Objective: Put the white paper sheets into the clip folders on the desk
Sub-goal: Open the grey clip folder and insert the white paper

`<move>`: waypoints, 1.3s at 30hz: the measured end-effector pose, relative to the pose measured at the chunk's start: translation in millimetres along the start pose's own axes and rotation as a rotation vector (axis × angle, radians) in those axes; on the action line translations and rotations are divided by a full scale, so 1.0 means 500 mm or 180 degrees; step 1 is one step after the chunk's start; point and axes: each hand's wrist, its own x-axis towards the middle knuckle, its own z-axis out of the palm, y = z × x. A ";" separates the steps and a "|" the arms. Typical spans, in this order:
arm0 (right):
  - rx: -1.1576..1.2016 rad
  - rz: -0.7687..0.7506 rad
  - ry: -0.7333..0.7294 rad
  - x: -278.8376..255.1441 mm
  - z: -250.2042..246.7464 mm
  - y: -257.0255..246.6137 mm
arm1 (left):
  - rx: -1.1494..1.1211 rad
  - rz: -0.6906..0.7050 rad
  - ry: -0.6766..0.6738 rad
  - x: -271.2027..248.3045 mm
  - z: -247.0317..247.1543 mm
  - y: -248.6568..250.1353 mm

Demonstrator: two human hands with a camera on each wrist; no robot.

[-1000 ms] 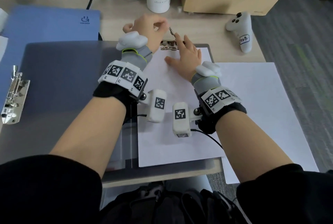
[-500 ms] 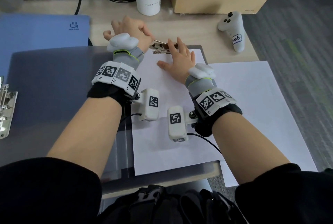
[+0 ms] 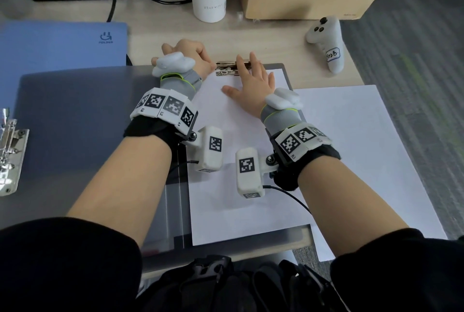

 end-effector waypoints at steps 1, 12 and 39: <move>-0.0008 0.0003 0.0002 0.000 0.001 0.001 | -0.0034 -0.0025 -0.0024 -0.004 0.002 -0.002; -0.0052 0.0016 0.0018 -0.004 0.003 -0.001 | 0.0060 0.0180 0.0347 -0.029 -0.006 -0.001; 0.1418 -0.0008 0.0598 -0.281 -0.064 0.077 | 0.1348 0.0924 -0.1438 -0.324 0.031 0.058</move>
